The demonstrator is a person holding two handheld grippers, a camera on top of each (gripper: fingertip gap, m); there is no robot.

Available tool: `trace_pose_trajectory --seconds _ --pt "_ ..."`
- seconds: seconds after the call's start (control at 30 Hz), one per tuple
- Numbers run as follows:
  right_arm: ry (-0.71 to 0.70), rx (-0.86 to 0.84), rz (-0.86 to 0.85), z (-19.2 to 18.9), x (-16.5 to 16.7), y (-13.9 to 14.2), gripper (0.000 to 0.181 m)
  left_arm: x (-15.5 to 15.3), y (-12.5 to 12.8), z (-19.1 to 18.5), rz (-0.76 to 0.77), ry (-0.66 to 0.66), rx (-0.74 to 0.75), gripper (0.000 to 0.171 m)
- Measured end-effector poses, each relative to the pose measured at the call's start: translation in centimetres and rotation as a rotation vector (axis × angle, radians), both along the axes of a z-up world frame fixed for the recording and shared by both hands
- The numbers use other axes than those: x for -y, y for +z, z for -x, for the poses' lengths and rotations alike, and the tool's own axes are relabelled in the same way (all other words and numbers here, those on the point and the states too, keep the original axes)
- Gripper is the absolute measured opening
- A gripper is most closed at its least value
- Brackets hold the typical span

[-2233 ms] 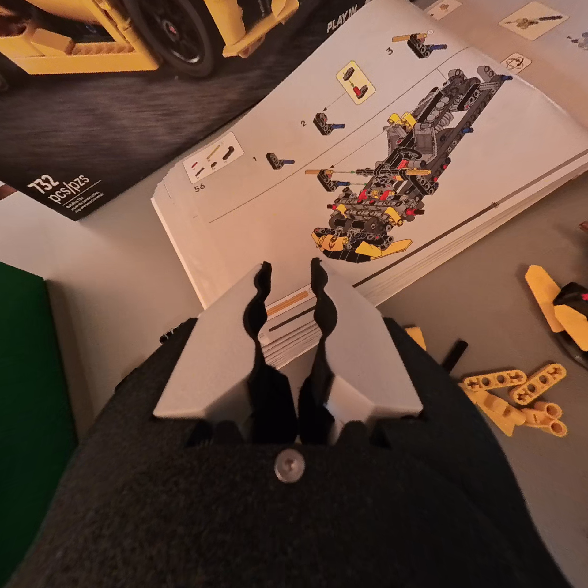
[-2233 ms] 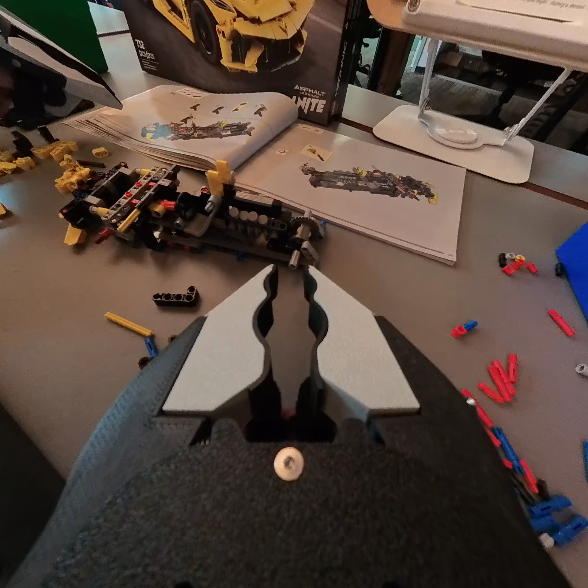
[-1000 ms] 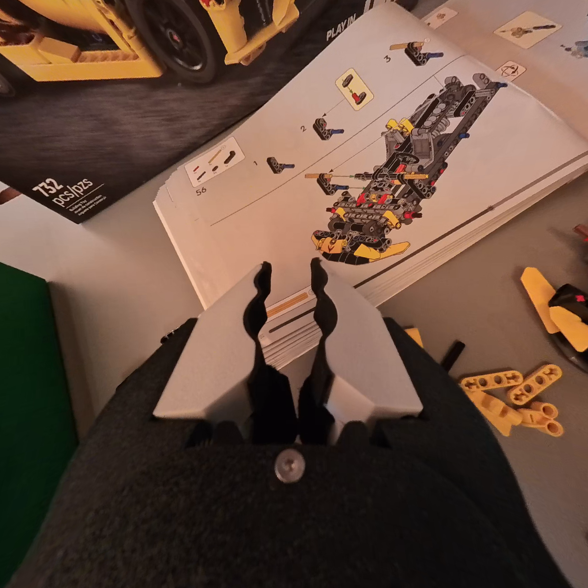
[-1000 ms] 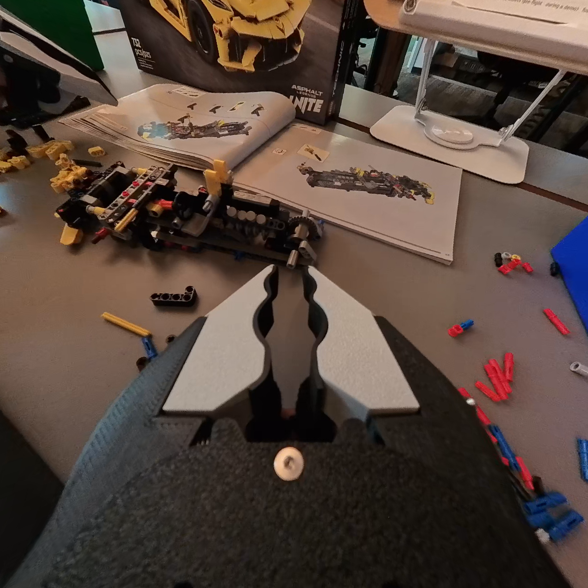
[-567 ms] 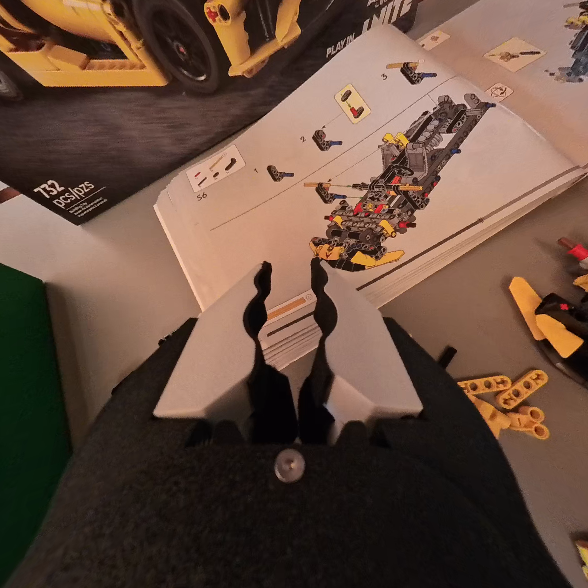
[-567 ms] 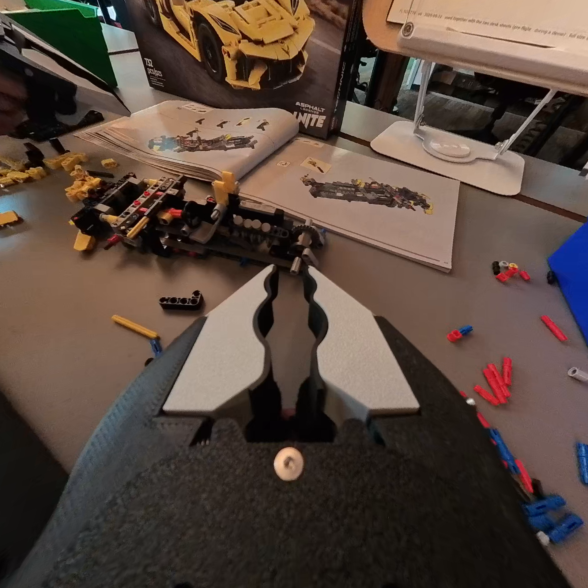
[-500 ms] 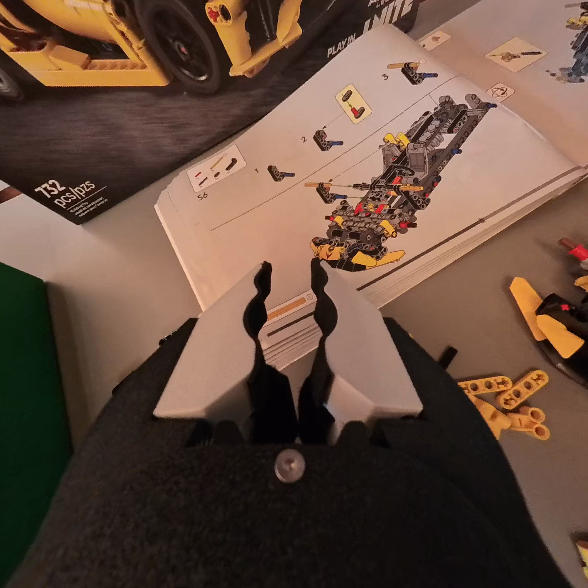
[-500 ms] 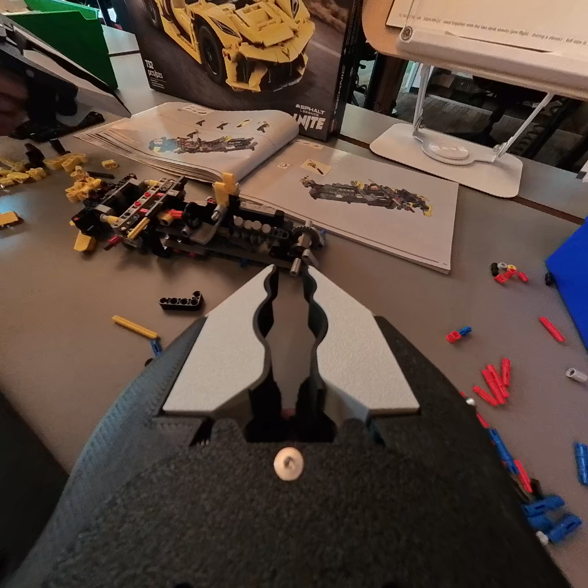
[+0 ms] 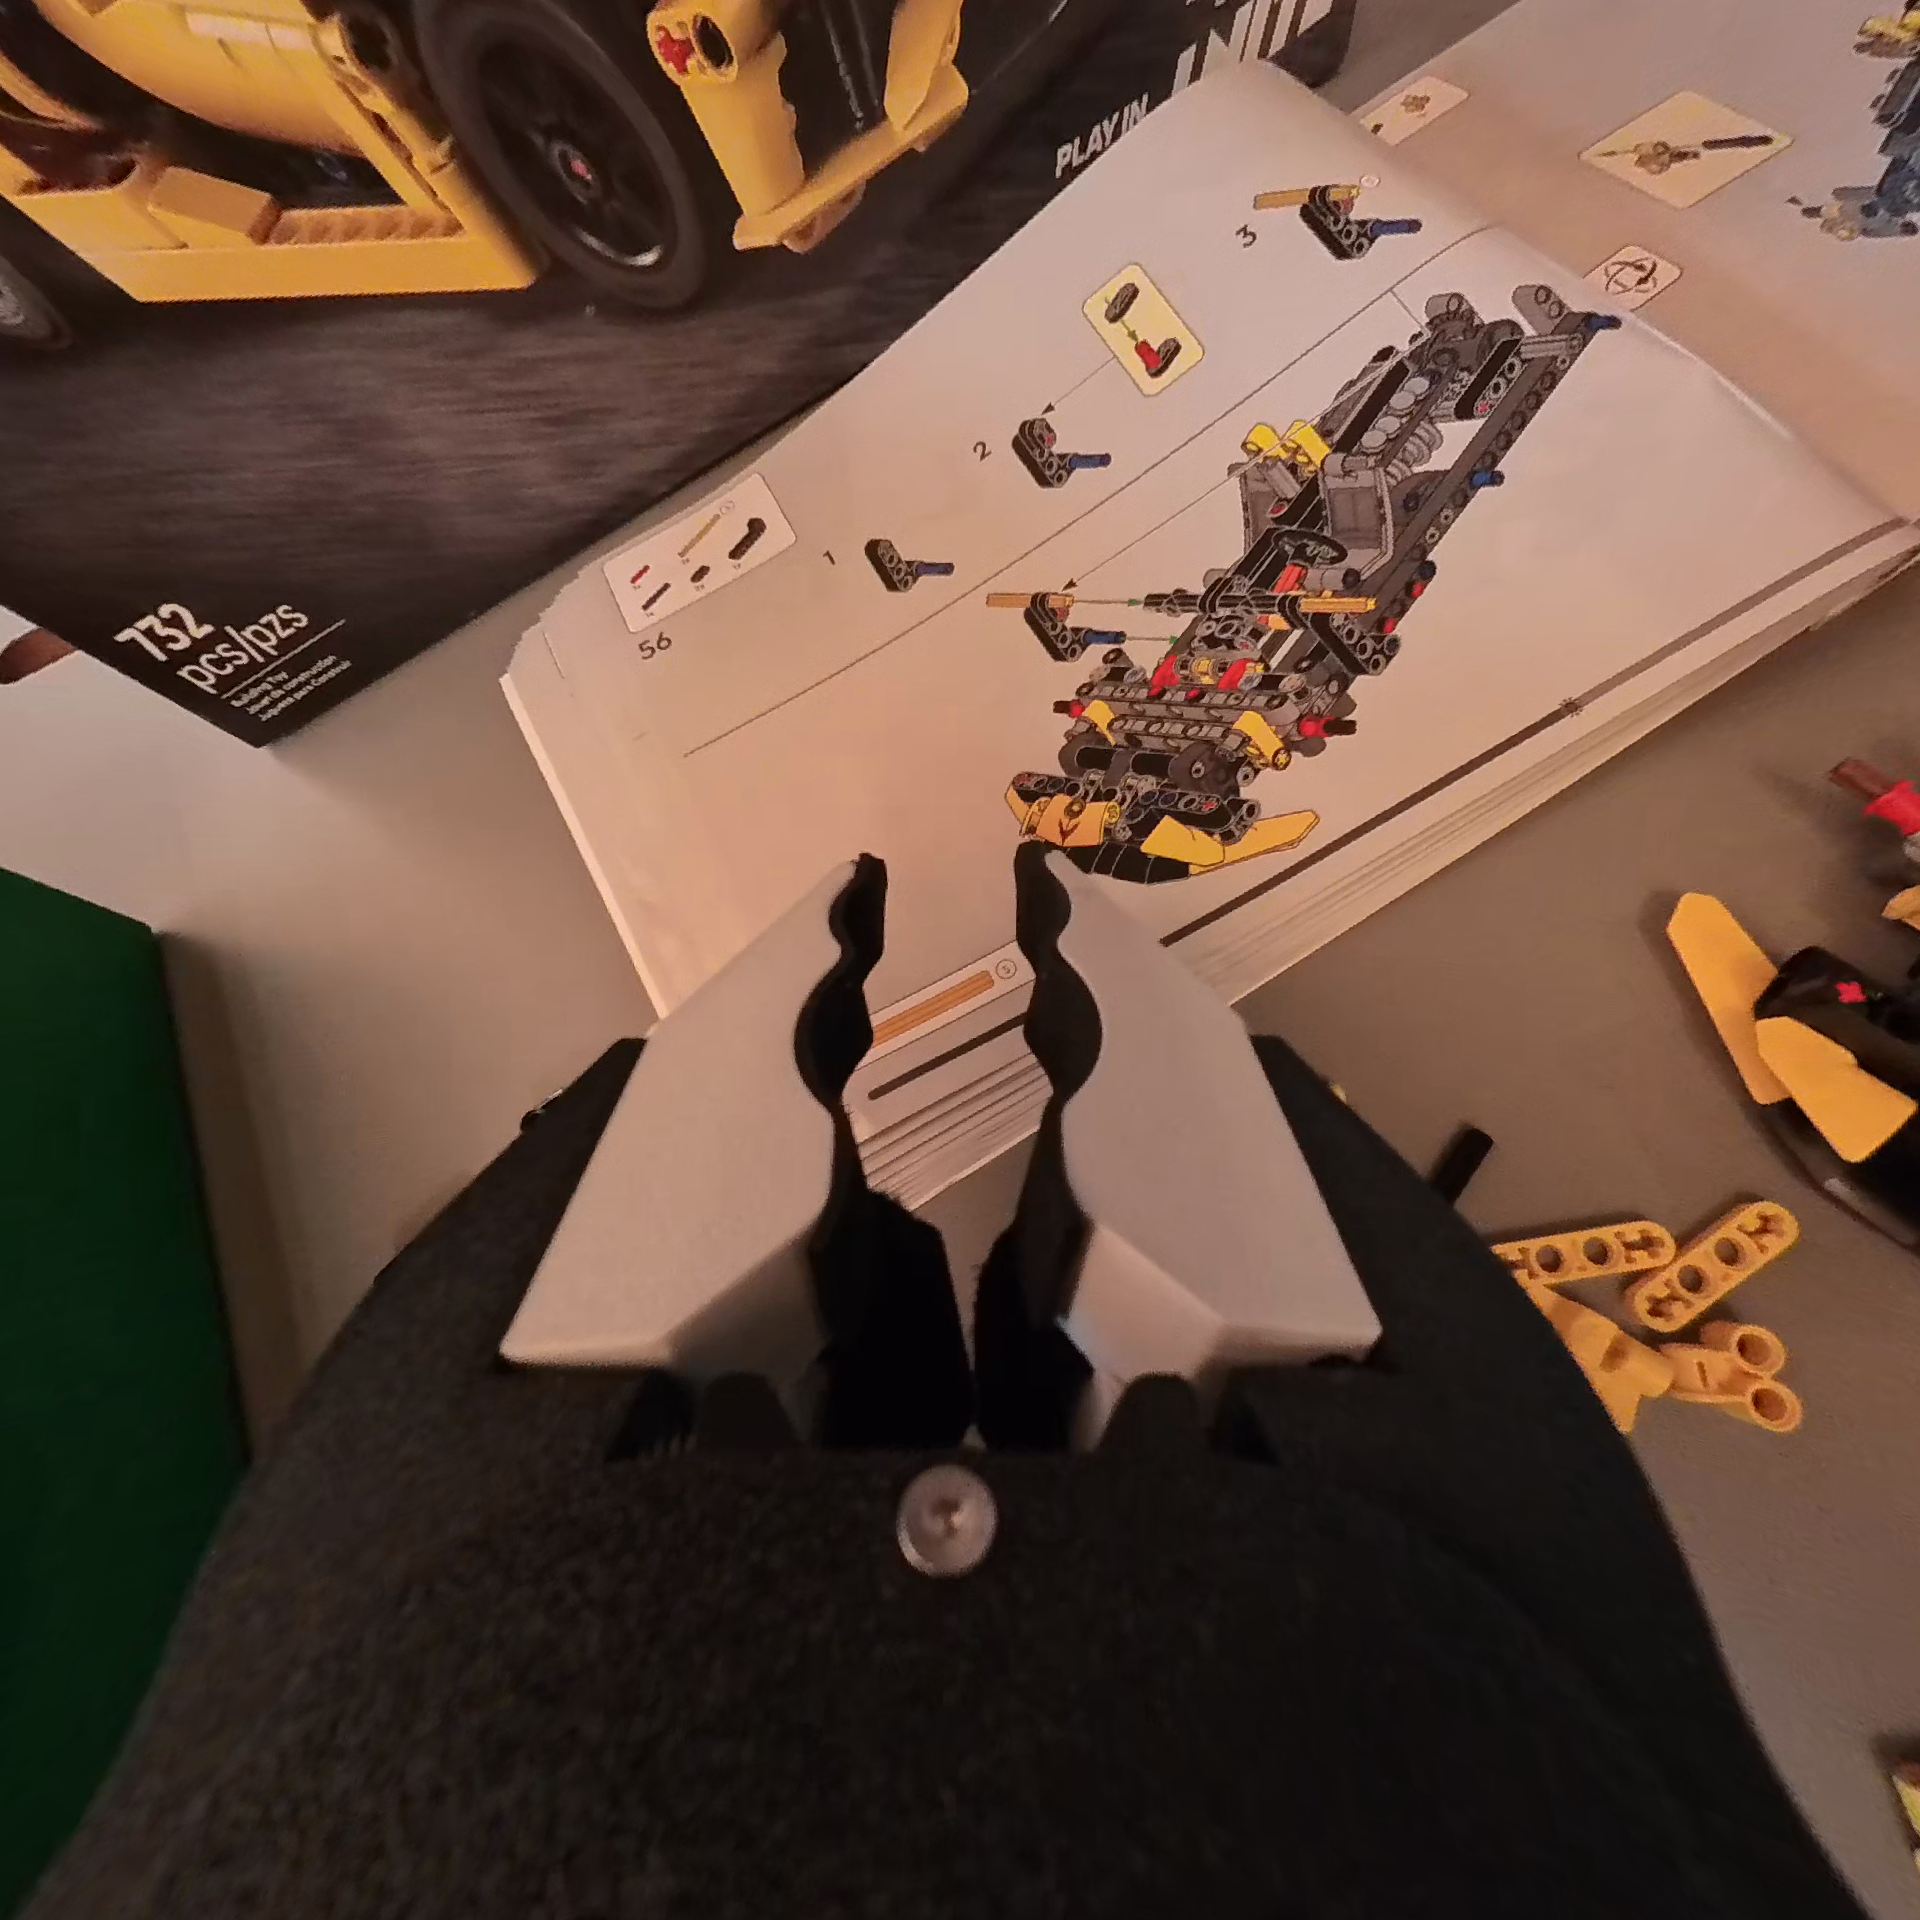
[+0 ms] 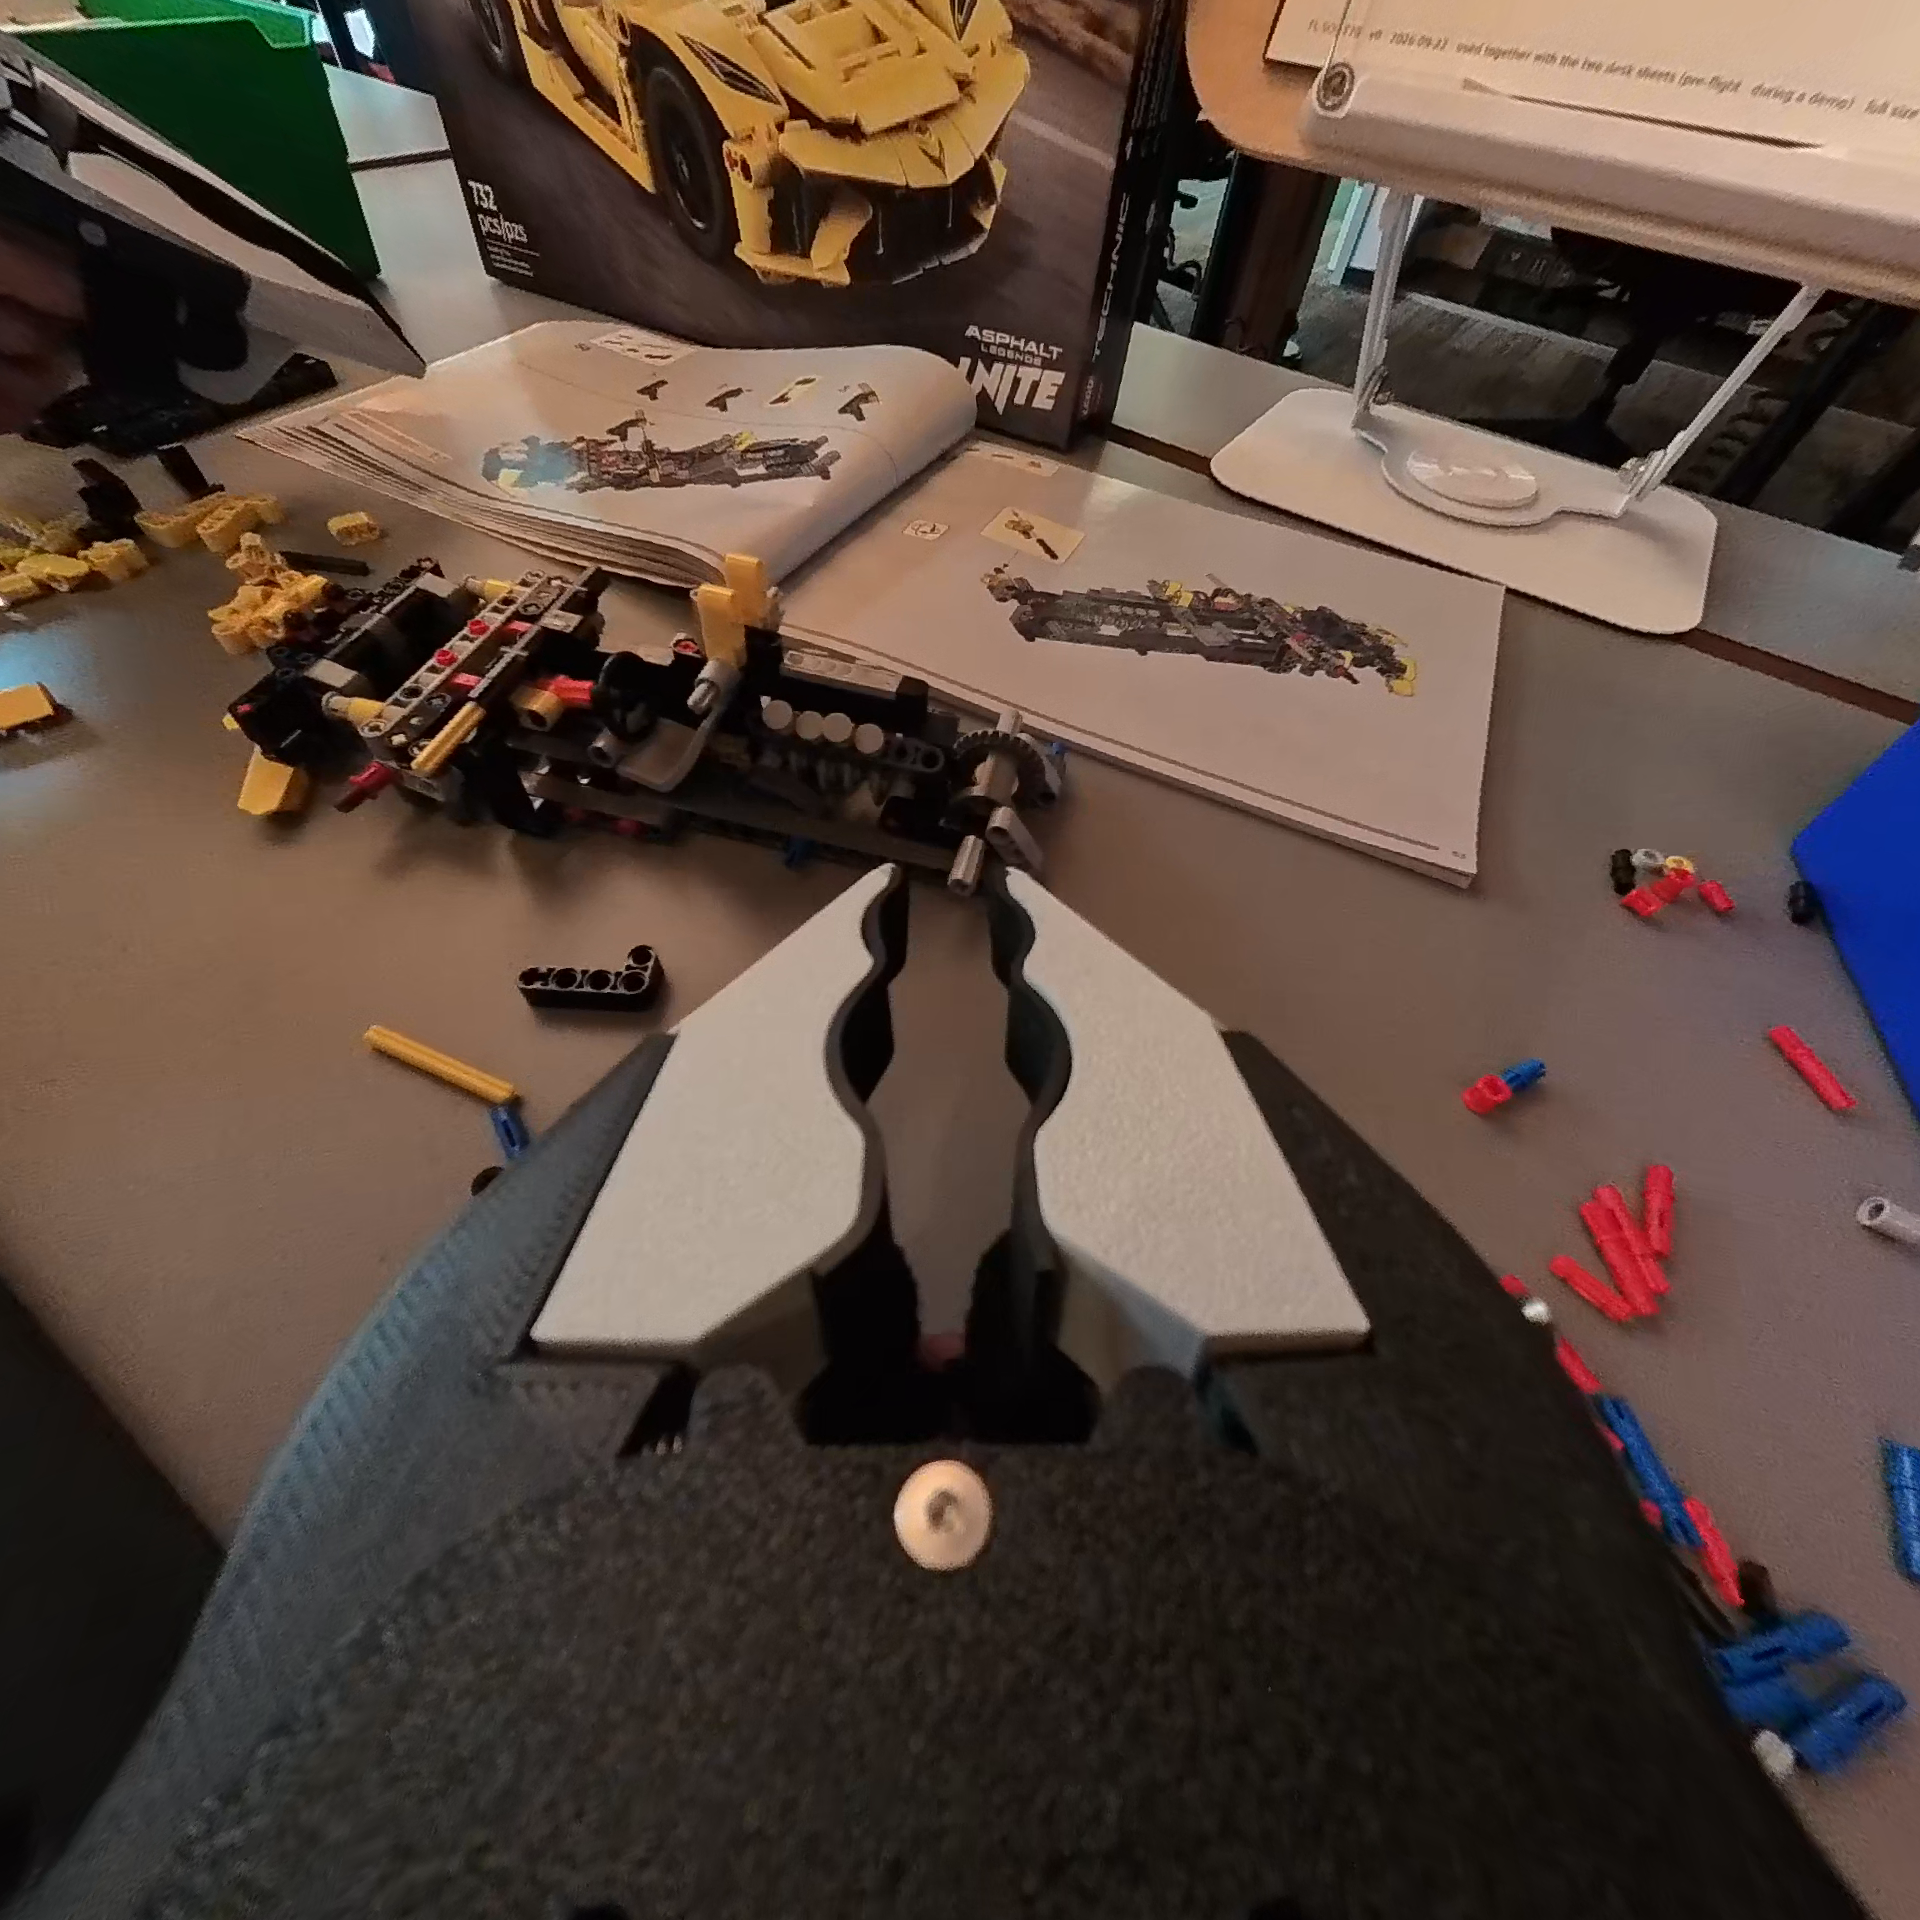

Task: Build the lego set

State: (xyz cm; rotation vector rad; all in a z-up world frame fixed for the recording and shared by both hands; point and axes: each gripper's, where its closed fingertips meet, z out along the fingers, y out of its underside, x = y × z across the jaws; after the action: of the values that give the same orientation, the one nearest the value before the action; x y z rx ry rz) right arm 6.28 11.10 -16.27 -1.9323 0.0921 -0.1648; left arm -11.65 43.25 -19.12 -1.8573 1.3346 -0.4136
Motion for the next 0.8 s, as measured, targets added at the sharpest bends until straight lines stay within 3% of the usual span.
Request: trace_pose_trajectory --seconds 0.2,0.3,0.47,0.6,0.8 --pt "-0.101 -0.062 0.067 -1.9 2.3 0.0 0.013 -0.1 0.1 0.0 0.002 0.005 0.004 0.022" --pt "-0.178 -0.051 0.191 -4.2 5.5 -1.5 0.019 0.0 -0.1 -0.1 0.004 0.001 -0.003 0.022" --pt "-0.284 -0.104 0.252 -8.3 10.3 -2.1 0.017 0.5 -0.4 -0.5 -0.027 -0.022 -0.038 0.022" --pt "-0.271 -0.127 0.339 -9.9 10.5 -3.7 0.021 0.7 -0.4 -0.6 -0.045 -0.029 -0.045 0.022" --pt "-0.251 -0.124 0.351 -12.4 8.1 -4.0 0.015 0.4 -0.3 -0.5 -0.005 -0.010 -0.014 0.023"
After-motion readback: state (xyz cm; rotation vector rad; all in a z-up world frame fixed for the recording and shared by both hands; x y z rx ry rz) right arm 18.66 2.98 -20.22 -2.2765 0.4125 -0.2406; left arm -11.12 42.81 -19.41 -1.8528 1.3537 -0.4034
